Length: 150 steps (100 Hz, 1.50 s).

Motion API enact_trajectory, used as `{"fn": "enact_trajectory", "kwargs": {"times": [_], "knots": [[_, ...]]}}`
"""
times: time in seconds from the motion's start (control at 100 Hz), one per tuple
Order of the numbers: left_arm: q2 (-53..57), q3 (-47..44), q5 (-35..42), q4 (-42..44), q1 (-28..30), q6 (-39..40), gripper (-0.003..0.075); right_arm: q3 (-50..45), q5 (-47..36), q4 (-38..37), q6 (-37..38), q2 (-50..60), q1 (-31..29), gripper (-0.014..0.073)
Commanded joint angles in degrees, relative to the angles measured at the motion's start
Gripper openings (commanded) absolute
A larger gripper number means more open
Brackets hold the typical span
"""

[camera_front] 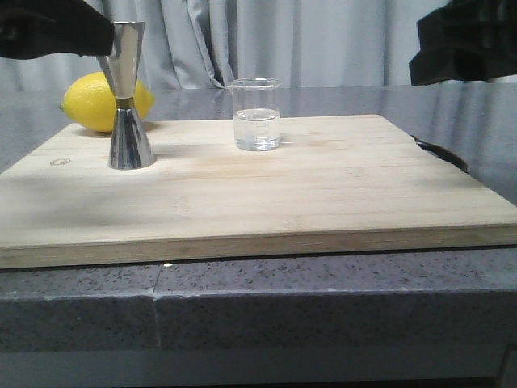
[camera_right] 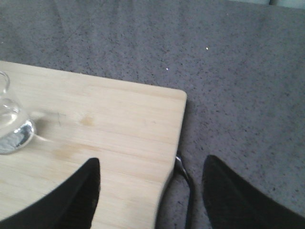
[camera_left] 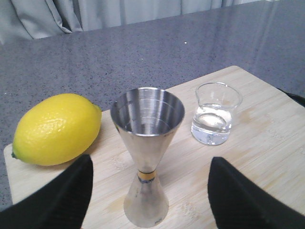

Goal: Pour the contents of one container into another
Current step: 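Lower the left gripper to the jigger and the right gripper to the beaker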

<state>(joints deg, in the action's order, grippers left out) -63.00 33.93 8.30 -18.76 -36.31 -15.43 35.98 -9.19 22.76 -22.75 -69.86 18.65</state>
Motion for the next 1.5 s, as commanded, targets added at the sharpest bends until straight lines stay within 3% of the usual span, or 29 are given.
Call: {"fn": "enact_trajectory", "kwargs": {"times": [0.0, 0.51, 1.22, 1.49], "knots": [[-0.21, 1.45, 4.07, -0.74, -0.33, 0.65, 0.0482, 2.06, -7.03, -0.18, 0.44, 0.29, 1.67, 0.0419], [-11.77, 1.07, 15.59, -1.79, -4.88, 1.03, 0.0482, 2.06, -12.52, -0.29, 0.44, -6.27, 7.15, 0.0419], [-19.23, 1.07, 27.62, -2.13, -4.9, 2.6, 0.0481, 2.06, -22.0, -0.41, 0.44, -11.42, 13.36, 0.0419], [-19.82, 1.07, 30.45, -2.13, -4.9, 3.52, 0.036, 2.06, -22.0, -0.41, 0.44, -11.42, 13.36, 0.0419]]}}
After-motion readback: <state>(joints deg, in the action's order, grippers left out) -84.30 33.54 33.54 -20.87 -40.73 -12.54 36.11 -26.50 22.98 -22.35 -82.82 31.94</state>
